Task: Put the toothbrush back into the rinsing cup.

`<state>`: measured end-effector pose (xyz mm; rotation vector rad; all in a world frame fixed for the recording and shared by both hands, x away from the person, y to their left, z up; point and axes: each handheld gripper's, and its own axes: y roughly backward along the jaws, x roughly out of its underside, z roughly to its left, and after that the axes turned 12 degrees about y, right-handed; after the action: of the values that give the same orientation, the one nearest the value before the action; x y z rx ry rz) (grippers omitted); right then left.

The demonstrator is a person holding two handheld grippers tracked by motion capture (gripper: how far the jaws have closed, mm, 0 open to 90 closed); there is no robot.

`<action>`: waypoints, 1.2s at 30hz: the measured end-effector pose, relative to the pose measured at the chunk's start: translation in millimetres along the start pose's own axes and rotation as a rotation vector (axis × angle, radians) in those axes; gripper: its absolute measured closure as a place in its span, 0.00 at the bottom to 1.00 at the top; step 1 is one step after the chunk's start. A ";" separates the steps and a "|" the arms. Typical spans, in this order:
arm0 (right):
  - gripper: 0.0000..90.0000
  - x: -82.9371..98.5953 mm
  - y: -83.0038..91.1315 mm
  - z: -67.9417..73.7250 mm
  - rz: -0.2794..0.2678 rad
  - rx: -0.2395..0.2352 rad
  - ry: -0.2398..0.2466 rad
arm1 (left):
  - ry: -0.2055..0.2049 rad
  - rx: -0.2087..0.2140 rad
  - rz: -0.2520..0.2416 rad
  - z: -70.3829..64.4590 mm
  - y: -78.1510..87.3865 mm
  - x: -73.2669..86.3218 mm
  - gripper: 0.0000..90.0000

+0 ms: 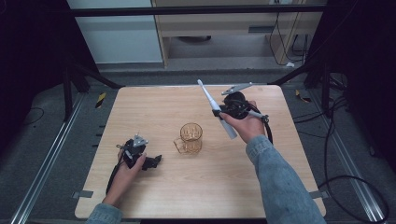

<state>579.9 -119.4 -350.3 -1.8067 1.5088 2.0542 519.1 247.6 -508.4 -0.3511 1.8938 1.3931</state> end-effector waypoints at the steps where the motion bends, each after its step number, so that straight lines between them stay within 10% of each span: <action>1: 0.74 -2.2 -0.2 0.8 -0.005 0.000 -0.003 | 0.000 0.000 0.000 0.0 0.0 0.0 0.00; 36: 0.74 -55.2 -13.4 27.1 -0.155 0.050 0.003 | 0.003 0.001 -0.003 -0.2 -0.2 0.1 0.00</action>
<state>585.4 -64.6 -319.9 -1.8452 1.3598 1.9274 519.1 247.3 -508.5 -0.3557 1.8948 1.3906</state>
